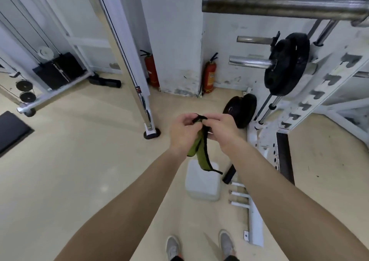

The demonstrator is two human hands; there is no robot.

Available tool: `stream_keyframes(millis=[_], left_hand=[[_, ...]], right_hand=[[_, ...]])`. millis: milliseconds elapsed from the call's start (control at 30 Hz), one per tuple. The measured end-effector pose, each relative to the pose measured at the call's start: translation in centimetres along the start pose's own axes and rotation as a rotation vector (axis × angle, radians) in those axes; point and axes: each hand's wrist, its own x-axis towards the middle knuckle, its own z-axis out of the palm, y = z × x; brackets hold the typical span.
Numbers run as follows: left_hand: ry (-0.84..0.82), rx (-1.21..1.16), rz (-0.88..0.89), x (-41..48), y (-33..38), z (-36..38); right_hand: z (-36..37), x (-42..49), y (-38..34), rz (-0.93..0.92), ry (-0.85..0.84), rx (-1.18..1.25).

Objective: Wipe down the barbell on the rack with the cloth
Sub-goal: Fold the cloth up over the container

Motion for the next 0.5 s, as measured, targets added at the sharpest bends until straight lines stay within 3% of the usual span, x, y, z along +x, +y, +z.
stream_keyframes(millis=[67,233,367,500], left_hand=[[-0.066,0.026,0.008,0.1,0.3,-1.4],[-0.435,0.128,0.026,1.0,0.8,-5.2],[-0.239,0.495,0.345,4.3,-0.4,-7.8],[-0.506,0.846,0.226,7.5,-2.5,-7.4]], right_hand=[[0.6,-0.2,0.0,-0.052,-0.011,0.020],[-0.1,0.5,0.9,-0.113,-0.105,-0.144],[-1.7,1.5,0.5,-0.123,-0.236,-0.182],[-2.9,3.2,1.0,-0.065,-0.406,-0.223]])
